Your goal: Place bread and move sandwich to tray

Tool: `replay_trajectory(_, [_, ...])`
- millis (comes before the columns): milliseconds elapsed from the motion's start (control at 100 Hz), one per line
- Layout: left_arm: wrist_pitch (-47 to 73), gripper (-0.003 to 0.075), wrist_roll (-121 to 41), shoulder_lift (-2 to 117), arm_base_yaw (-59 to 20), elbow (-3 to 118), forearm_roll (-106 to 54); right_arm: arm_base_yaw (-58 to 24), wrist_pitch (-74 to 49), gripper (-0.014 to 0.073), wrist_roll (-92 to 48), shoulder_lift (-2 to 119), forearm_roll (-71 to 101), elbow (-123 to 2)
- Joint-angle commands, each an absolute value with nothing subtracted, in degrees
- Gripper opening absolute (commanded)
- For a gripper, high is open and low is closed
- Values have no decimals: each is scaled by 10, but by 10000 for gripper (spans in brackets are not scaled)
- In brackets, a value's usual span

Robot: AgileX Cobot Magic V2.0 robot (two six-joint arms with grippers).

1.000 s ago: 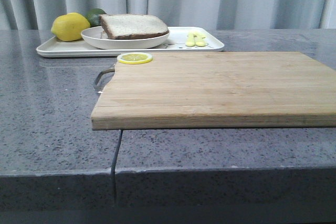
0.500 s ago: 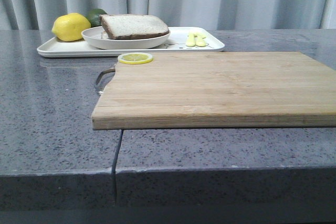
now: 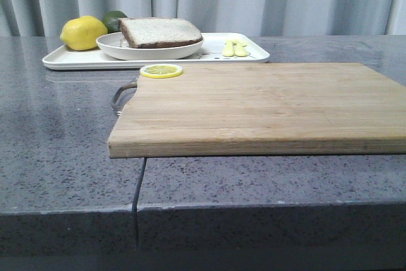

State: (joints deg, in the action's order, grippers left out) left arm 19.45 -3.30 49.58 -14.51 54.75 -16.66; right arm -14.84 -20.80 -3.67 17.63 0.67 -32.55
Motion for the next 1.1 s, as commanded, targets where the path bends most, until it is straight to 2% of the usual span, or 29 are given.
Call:
replay_trajectory(0, [109, 348, -34, 424, -150, 493, -170, -144, -156, 425, -41, 181, -21, -339])
replay_trajectory(130, [72, 348, -34, 330, -150, 402, -147, -144, -155, 425, -41, 180, -71, -339])
replay_trajectory(440, [75, 348, -34, 127, -150, 267, -122, -144, -146, 423, -41, 129, -82, -278])
replay_trajectory(660, [99, 348, -34, 70, -149, 208, -115, -144, -181, 423, -40, 44, -81, -236])
replay_trajectory(830, [98, 342, -34, 69, -149, 183, -114, -144, -234, 423, -40, 31, -81, -222])
replay_trajectory(900, [97, 305, -34, 69, -149, 176, -114, -144, -234, 423, -40, 31, -81, -221])
replay_trajectory(980, [98, 225, -34, 69, -149, 173, -114, -144, -224, 405, -40, 31, -81, -221])
replay_trajectory(1090, [98, 89, -34, 69, -149, 173, -114, -144, -204, 267, -40, 31, -81, -221])
